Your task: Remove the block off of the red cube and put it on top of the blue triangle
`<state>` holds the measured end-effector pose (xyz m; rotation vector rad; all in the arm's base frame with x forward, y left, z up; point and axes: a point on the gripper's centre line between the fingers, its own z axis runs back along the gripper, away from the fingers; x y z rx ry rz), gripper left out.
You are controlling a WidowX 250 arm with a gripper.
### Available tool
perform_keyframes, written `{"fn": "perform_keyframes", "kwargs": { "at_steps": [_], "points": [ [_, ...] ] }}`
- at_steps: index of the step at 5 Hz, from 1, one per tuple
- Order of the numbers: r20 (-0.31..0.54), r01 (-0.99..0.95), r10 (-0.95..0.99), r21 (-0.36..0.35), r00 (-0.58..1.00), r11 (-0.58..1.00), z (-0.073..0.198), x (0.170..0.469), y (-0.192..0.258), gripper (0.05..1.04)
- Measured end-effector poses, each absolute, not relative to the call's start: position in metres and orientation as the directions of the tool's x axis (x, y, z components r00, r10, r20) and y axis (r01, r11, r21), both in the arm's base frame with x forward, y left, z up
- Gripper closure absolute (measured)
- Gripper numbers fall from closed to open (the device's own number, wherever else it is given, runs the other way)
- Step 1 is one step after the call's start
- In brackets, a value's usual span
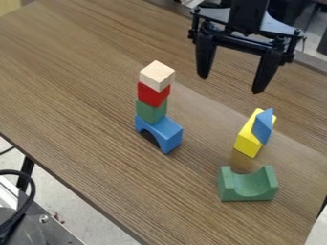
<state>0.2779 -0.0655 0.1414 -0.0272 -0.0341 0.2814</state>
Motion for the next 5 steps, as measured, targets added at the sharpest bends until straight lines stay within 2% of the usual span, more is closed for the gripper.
{"fn": "perform_keyframes", "kwargs": {
  "at_steps": [1, 2, 4, 5],
  "points": [
    [0.001, -0.277, 0.277, -0.017, 0.961, 0.961, 0.133, 0.276, -0.066, 0.085],
    [-0.002, -0.243, 0.243, -0.028, 0.97, 0.97, 0.133, 0.28, -0.047, 0.084],
    [-0.006, -0.102, 0.102, 0.009, 0.995, 0.995, 0.146, 0.283, -0.025, 0.085],
    [-0.008, -0.104, 0.104, -0.019, 0.995, 0.994, 0.151, 0.281, -0.018, 0.085]
  ]
}}
